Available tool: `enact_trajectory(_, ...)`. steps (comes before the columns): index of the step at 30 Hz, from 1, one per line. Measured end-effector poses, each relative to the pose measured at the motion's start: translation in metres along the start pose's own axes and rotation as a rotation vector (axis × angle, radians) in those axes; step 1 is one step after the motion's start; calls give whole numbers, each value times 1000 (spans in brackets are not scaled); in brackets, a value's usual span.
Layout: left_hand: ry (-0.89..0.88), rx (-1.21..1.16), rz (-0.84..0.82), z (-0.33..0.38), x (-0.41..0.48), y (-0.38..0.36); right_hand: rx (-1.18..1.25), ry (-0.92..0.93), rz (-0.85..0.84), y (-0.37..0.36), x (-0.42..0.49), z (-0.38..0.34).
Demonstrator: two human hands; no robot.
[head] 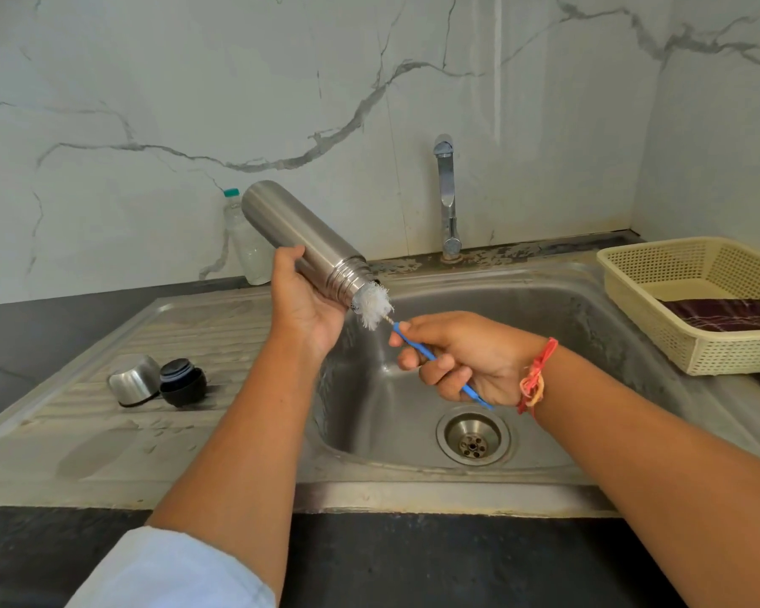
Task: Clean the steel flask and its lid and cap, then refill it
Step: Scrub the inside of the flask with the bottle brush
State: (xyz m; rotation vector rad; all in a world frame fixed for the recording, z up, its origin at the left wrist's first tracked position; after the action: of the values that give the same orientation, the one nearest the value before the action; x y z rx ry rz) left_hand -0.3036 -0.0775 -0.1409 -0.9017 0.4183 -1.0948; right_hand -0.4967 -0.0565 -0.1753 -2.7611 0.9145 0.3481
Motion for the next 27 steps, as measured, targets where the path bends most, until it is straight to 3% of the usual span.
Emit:
enact_trajectory(3, -3, 46, 12, 1, -1, -4, 53, -13, -57, 1, 0, -2)
enact_trajectory(7, 12, 89, 37, -1, -6, -5, -377, 160, 153, 2, 5, -5)
enact_trajectory(12, 26, -42, 127, 2, -10, -7, -960, 385, 520, 12, 2, -19)
enact_trajectory(17, -35, 6, 181, 9, -8, -8, -1001, 379, 641, 19, 2, -20)
enact_trajectory(27, -32, -85, 212, 24, 4, 13, -1022, 332, 594, 17, 4, -22)
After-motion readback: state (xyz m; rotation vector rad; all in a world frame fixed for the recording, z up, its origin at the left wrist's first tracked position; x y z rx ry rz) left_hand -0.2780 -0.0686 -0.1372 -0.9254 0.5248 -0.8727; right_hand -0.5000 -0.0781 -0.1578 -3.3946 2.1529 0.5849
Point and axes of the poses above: each hand's wrist, its own x-axis towards the middle knuckle, its own y-axis out of the back of the hand, z = x × y, the point moved 5 cm from there along x, towards the middle knuckle, and after that the axes turned 9 degrees about -x, right-handed, at the moved point
